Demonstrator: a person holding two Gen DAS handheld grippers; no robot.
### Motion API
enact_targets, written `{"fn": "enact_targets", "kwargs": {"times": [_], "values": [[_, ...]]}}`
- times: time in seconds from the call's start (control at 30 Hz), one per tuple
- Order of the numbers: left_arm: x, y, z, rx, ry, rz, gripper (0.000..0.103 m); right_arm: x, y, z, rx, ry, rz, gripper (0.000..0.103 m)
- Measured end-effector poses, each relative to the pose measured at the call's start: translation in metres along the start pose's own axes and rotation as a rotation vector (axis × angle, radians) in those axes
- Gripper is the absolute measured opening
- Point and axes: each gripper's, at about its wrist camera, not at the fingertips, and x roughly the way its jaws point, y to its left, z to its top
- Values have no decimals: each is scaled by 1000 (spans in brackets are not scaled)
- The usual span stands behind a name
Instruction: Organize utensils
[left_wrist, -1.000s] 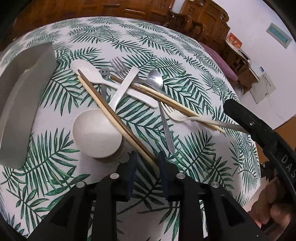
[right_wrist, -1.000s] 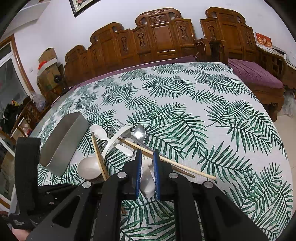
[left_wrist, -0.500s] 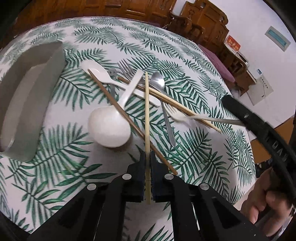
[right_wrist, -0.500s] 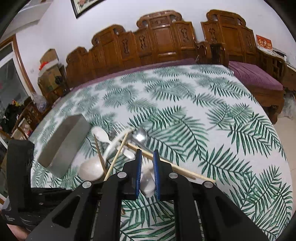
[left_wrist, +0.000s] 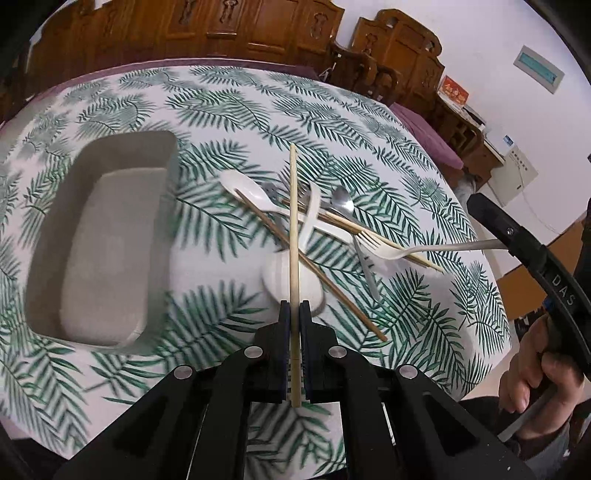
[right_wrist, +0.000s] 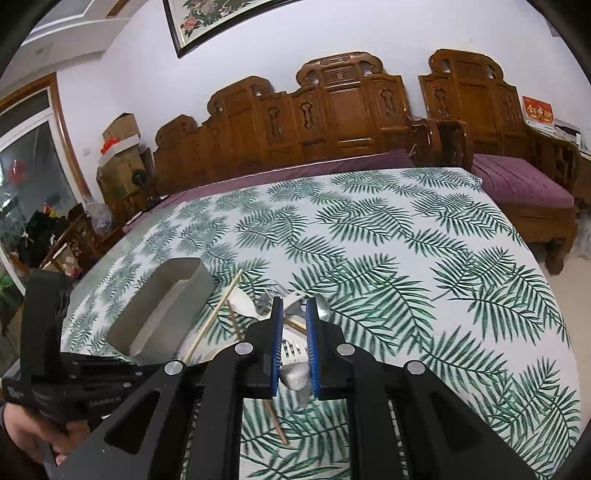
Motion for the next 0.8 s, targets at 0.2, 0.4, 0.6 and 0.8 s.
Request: {"fn": "enact_targets", "kwargs": {"times": [0.2,0.4,0.6,0.8], "values": [[-23,25,15,41,-20,29,4,2,25,9,-44,-8,-15,14],[-38,59,28,51,-29,77,4,7,42,13,-79,11,-36,14],[-34,96,35,37,-8,124,4,17,57,16,-104,33,-56,14],[-18,119,32,40,28,171,4,28,77,23,-136,45,-53,14]]}}
